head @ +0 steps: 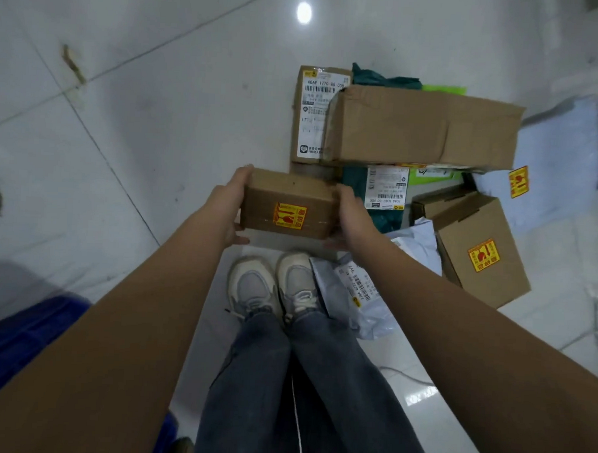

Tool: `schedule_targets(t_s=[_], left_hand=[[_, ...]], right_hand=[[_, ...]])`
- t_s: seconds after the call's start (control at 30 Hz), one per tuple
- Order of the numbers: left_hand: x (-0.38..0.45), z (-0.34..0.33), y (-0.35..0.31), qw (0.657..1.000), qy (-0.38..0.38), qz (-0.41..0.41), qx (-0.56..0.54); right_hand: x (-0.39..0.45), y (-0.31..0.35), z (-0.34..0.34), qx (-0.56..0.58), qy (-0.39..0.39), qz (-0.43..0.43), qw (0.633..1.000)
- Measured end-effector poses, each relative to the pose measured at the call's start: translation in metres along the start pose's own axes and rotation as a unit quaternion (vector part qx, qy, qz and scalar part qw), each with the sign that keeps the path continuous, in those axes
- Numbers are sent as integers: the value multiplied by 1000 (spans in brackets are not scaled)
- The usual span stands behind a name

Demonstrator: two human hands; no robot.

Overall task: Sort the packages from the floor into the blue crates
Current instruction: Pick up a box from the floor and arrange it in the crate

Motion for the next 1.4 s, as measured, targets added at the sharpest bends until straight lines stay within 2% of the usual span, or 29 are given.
schedule_targets(t_s=[0.1, 0.23, 0.3, 0.43, 0.6, 0.7, 0.8, 0.87, 1.0, 1.1, 1.23, 1.4], left_hand=[[-24, 11, 8, 999, -9, 32, -43], [-59, 21, 1, 997, -17, 5, -76], [-71, 26, -5, 994, -9, -18, -110], [-92, 38, -25, 989, 24, -76, -124], [-132, 48, -60, 968, 74, -177, -164], [-158, 60, -75, 947, 83, -201, -235], [-183, 83, -81, 937, 34, -207, -279], [-198, 100, -80, 928, 4, -195, -317], [-226, 117, -74, 912, 3, -209, -352], [-250, 138, -73, 897, -18, -252, -362], [-284, 177, -62, 878, -76, -253, -399], [-351, 225, -61, 870, -86, -302, -379]], right_hand=[[-20, -15, 3, 110, 21, -56, 992], [-45, -14, 8, 129, 1, -13, 992], [-58, -11, 5, 142, 26, -4, 990], [-91, -3, -11, 118, 126, -31, 985], [-135, 12, -15, 113, 174, -72, 976], [-159, 31, -19, 59, 167, -21, 984], [-191, 50, -34, 29, 191, 45, 980], [-213, 60, -45, 42, 207, 86, 974], [-251, 65, -69, 58, 227, 145, 961], [-275, 55, -93, 21, 249, 165, 954], [-313, 37, -122, -110, 261, 197, 939], [-386, 14, -166, -292, 247, 252, 889]])
Point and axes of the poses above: each hand's wrist, its own x-axis towards the middle knuckle, its own z-axis out of the back of the hand, y = z × x, the point moved 10 cm from there along x, towards the middle knuckle, and after that the axes turned 11 degrees about -z, right-handed, at the moved point
